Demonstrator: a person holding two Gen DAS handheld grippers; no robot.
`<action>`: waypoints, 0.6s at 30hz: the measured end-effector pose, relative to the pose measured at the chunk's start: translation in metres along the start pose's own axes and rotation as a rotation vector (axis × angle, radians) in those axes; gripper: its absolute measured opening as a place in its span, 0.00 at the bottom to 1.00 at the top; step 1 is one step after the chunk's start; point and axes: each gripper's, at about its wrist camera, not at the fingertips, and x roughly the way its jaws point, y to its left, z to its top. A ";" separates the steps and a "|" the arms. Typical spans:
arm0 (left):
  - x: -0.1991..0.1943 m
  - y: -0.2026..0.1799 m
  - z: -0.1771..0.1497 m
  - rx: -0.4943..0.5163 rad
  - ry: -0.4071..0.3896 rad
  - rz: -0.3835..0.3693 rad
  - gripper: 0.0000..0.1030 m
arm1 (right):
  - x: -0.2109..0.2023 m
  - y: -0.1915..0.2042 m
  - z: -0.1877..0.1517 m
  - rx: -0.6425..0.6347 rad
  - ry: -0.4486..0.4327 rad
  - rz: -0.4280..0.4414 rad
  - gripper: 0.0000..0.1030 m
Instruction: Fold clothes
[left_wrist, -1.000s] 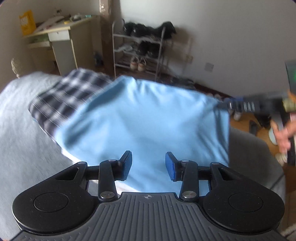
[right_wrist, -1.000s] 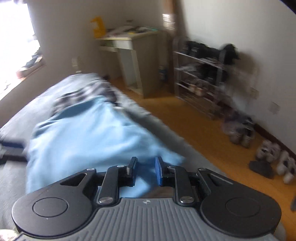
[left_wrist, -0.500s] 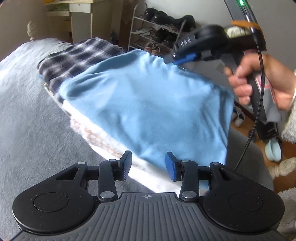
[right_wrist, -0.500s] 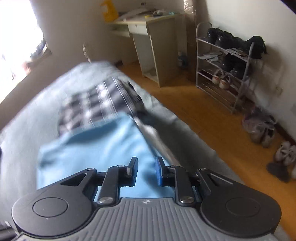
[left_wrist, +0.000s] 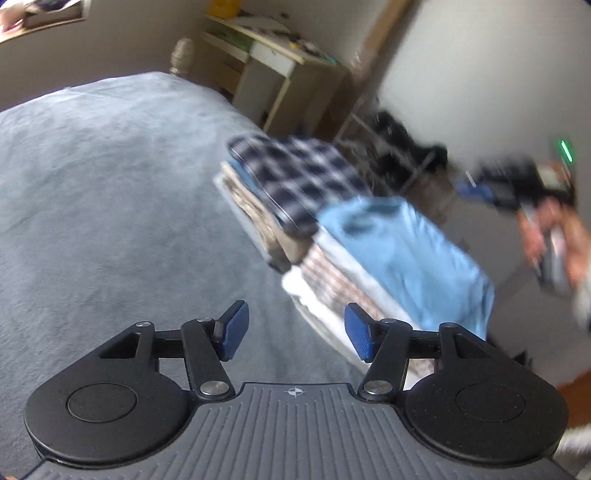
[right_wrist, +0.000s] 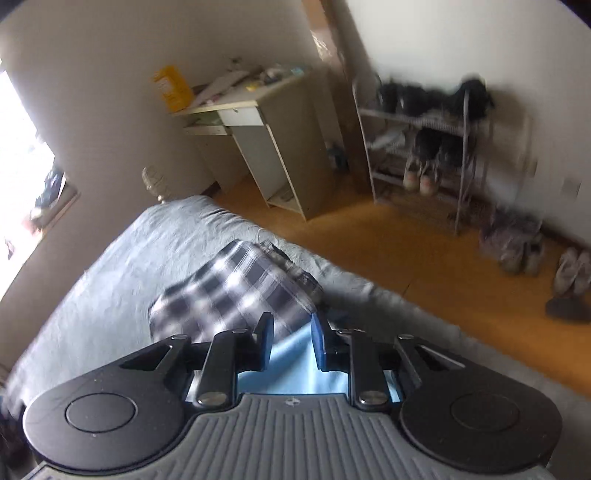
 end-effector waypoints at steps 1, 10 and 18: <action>-0.015 0.014 0.006 -0.042 -0.022 -0.043 0.56 | -0.022 -0.001 -0.012 0.005 -0.009 -0.029 0.24; -0.070 0.054 0.059 0.028 0.053 -0.162 0.67 | -0.233 -0.011 -0.139 0.271 -0.214 -0.305 0.27; -0.073 -0.002 0.086 0.287 0.055 -0.088 0.92 | -0.285 0.059 -0.208 0.142 -0.335 -0.228 0.52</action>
